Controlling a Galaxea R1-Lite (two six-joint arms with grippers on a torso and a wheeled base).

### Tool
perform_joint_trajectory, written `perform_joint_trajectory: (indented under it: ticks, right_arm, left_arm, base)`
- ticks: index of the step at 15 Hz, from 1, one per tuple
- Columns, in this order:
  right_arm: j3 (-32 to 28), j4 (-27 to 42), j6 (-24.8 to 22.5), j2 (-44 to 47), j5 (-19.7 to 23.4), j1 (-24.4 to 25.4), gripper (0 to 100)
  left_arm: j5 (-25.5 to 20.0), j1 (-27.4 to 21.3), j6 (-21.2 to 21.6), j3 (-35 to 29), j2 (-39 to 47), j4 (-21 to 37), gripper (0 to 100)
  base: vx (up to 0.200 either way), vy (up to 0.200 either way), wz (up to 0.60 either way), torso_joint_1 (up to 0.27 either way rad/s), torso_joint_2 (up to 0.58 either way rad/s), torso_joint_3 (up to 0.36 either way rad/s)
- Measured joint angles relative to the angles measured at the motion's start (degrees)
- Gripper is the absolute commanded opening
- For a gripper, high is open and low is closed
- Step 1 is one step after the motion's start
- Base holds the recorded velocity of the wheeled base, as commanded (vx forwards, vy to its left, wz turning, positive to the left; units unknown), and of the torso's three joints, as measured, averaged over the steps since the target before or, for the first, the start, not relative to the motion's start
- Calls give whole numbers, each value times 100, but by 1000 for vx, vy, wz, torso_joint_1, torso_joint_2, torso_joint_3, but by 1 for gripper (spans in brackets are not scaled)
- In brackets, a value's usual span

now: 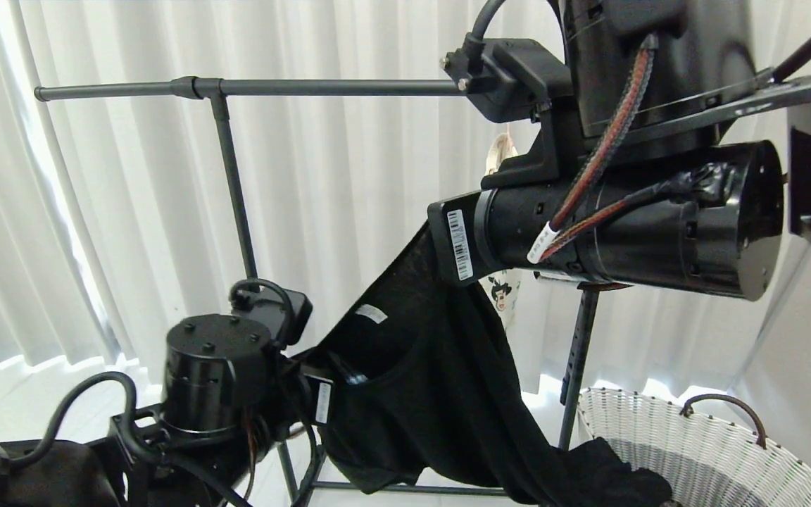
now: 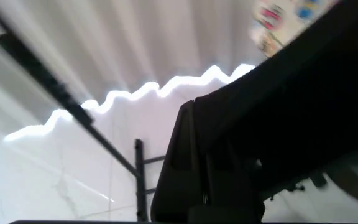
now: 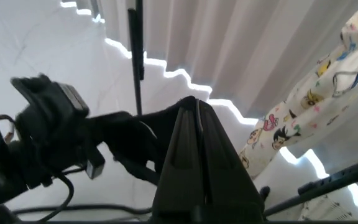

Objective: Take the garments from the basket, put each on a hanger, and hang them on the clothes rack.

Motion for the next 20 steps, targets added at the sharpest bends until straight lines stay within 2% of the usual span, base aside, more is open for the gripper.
perform_joint_trajectory:
  ticks: [2,3,5,8,10,11,14,17,20]
  right_arm:
    - [5,-731,-5,118,-1,0,0]
    - [6,-967,-22,193,-17,-26,0]
    - [26,-991,-49,271,-52,-111,0]
    - [146,-974,-46,188,-505,-293,0]
    - [551,-964,-46,-79,-633,-435,0]
    - [833,-963,-46,-297,-652,-510,0]
    - [1646,-917,-44,-1104,-666,-719,0]
    - [2061,-714,-46,-1952,-606,-839,0]
    - [2133,-629,-194,-2616,68,-869,0]
  left_arm:
    - [35,486,18,-184,-358,310,0]
    - [16,642,18,-451,-631,1013,0]
    - [-215,751,18,-1190,-1145,2402,0]
    - [-989,552,24,-2383,-1704,4257,0]
    - [-1509,310,32,-3194,-1881,5129,0]
    - [-1637,128,80,-3536,-1905,5332,0]
    - [-1613,-317,1050,-3935,-1754,5438,0]
    - [-1596,-647,1156,-4220,-1547,5408,0]
    - [-1593,-761,1140,-4713,-1370,5255,0]
  base:
    - [0,0,0,0,0,0]
    - [0,0,0,0,0,0]
    - [0,0,0,0,0,0]
    - [0,0,0,0,0,0]
    - [0,0,0,0,0,0]
    - [0,0,0,0,0,0]
    - [0,0,0,0,0,0]
    - [0,0,0,0,0,0]
    - [0,0,0,0,0,0]
